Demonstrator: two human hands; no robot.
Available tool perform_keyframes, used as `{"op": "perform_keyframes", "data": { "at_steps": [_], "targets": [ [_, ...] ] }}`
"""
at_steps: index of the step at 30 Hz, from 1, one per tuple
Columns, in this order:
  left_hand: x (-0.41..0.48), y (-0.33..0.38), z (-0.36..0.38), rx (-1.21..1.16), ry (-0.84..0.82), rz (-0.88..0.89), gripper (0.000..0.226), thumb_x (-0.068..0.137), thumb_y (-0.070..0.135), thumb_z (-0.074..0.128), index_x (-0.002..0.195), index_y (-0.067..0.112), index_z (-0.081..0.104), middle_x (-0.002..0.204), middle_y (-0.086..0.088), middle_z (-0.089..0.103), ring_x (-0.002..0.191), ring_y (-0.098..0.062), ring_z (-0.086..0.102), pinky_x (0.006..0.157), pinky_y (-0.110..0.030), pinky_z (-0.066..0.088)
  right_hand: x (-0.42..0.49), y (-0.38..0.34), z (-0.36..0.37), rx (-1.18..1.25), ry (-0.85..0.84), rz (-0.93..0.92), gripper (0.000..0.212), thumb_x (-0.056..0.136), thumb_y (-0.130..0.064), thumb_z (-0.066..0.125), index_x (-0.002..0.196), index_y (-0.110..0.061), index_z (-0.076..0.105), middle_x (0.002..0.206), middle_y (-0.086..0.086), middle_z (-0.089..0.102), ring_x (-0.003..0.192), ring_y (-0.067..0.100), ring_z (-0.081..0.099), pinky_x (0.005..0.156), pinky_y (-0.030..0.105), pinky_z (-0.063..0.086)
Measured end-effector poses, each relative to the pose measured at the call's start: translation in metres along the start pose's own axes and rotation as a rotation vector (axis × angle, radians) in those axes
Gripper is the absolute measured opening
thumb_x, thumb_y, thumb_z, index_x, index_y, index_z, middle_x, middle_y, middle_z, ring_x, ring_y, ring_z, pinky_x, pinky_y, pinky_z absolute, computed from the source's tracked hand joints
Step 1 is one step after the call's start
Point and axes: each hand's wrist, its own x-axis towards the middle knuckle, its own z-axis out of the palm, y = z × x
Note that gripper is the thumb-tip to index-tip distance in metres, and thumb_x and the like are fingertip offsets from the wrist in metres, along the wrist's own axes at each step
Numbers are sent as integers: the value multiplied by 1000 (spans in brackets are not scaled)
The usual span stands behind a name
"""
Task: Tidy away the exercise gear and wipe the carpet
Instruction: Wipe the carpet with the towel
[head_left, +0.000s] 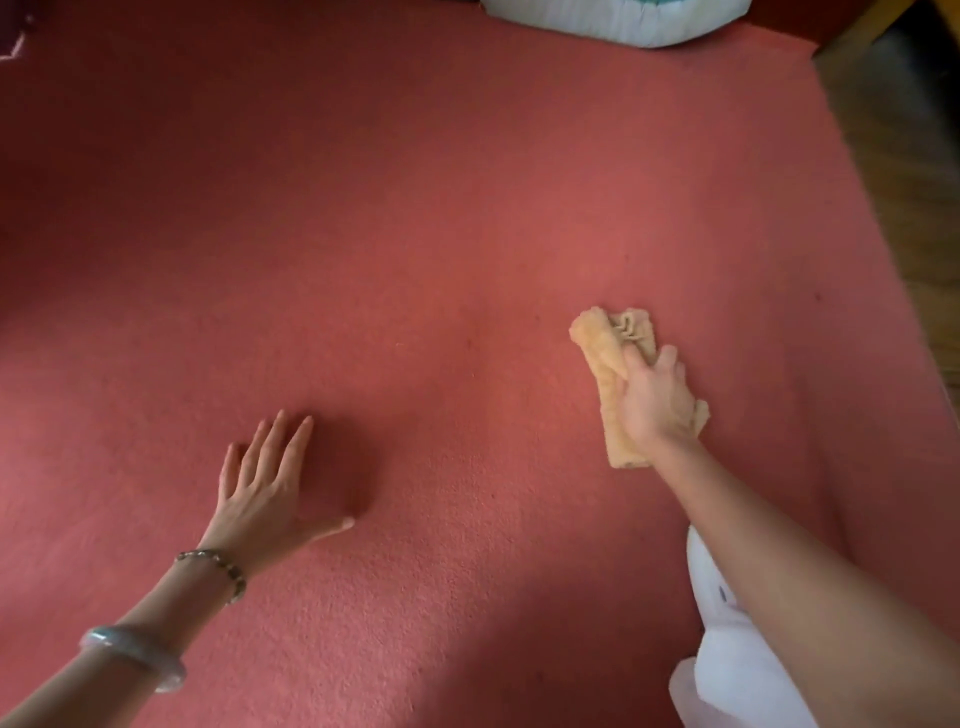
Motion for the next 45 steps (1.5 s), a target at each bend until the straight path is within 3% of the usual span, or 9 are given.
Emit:
{"op": "perform_keyframes", "data": {
  "at_steps": [5,11,14,19,23,27,36,40,45],
  "targets": [
    [-1,-2,8,15,14,-17,124,56,80,55,150,19,3,158,-7,-3,143,-17,-13,117,-46,-4,-61,-91,10,83,-52,-261,35,97,-30,39,132,-30,41,126,12,36,112,32,45,79,47,48],
    [1,-8,9,-20,24,14,114,58,88,39,148,34,-4,156,2,-6,142,-13,-14,116,-38,-12,-153,-160,14,211,-105,-729,23,88,-21,56,111,-20,59,104,8,56,91,29,59,61,38,52],
    [4,-9,10,14,10,8,107,65,80,49,146,39,-9,155,4,-15,142,-13,-19,117,-49,-3,-159,-157,18,284,-276,-956,20,90,-21,58,109,-17,57,101,12,50,88,33,57,58,40,54],
    [5,0,5,20,13,-4,111,57,88,34,148,35,-2,158,-7,2,143,-16,-13,117,-44,-6,-79,-86,2,250,-222,-478,26,92,-53,44,115,-40,46,99,-3,36,89,19,54,73,42,51],
    [-1,22,10,67,-1,76,108,64,90,26,150,27,8,157,-10,9,144,-24,-2,115,-39,-11,-25,-24,-7,180,-109,-85,33,91,-44,50,123,-37,52,109,7,41,102,31,54,80,43,46],
    [-7,43,30,90,5,68,101,71,87,24,150,24,11,156,-11,10,144,-27,3,116,-46,-2,-8,-7,-4,207,-27,84,36,90,-37,54,124,-24,56,115,16,42,106,35,48,81,45,47],
    [-4,60,25,188,-52,-45,97,71,80,35,148,21,21,154,-15,20,142,-32,16,115,-44,-1,-57,-74,-6,268,-218,-12,49,85,-39,61,132,-42,47,134,6,35,117,28,41,87,44,45],
    [-5,98,-24,-37,-272,-299,88,85,59,49,150,21,3,158,-6,-3,145,-24,-5,117,-47,3,-97,-118,-50,527,-449,-204,37,82,-37,63,119,-37,59,116,5,50,109,27,52,85,40,48],
    [-55,176,-169,-756,232,-455,42,95,36,46,131,14,47,128,-3,53,119,-21,49,96,-33,40,-105,-136,-208,826,-397,-530,46,73,-38,59,116,-24,66,105,5,60,97,24,59,84,36,51]
  ]
}}
